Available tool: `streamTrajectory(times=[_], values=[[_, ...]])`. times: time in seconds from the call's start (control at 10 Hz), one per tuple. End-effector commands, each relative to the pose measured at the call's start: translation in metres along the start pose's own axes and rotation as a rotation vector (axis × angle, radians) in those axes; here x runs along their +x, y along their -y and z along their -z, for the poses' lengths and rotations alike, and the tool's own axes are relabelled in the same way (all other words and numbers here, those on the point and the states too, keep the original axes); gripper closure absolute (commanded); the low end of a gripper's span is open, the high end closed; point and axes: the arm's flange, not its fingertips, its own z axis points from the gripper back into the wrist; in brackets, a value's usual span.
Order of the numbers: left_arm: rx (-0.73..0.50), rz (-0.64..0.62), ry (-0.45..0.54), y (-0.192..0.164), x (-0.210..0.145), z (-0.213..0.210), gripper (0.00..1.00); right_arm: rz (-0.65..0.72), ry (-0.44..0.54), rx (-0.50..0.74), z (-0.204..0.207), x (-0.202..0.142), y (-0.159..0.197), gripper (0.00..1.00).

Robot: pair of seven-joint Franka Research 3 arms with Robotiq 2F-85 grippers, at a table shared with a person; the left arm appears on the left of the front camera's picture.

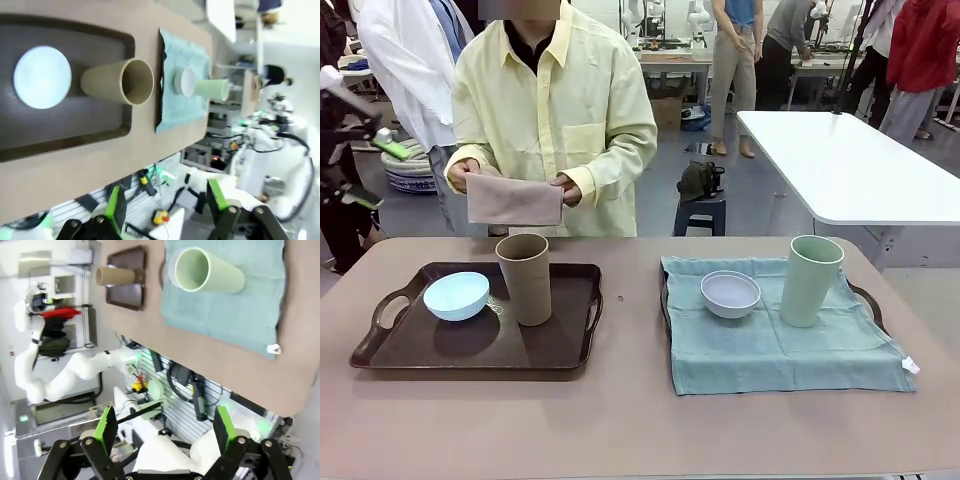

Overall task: Set up a tray with a mat and arrange the tableware.
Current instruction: Pick up the Picnic Bowl and Reusable plastic cup from the Handle tray in front of the human's position and hold them in the air.

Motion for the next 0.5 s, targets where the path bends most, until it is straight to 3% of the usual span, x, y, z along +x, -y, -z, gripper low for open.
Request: streamTrajectory(times=[0.0, 0.3, 0.4], values=[[-0.099, -0.014, 0.012, -0.028, -0.014, -0.008, 0.15, 0.016, 0.005, 0.095, 0.003, -0.002, 0.012, 0.0], [-0.107, -0.01, 0.052, -0.031, -0.027, -0.024, 0.15, 0.088, -0.025, 0.096, 0.024, -0.013, 0.036, 0.0], [0.013, 0.05, 0.124, -0.014, -0.034, -0.025, 0.15, 0.085, -0.066, -0.009, 0.036, -0.015, 0.033, 0.0]])
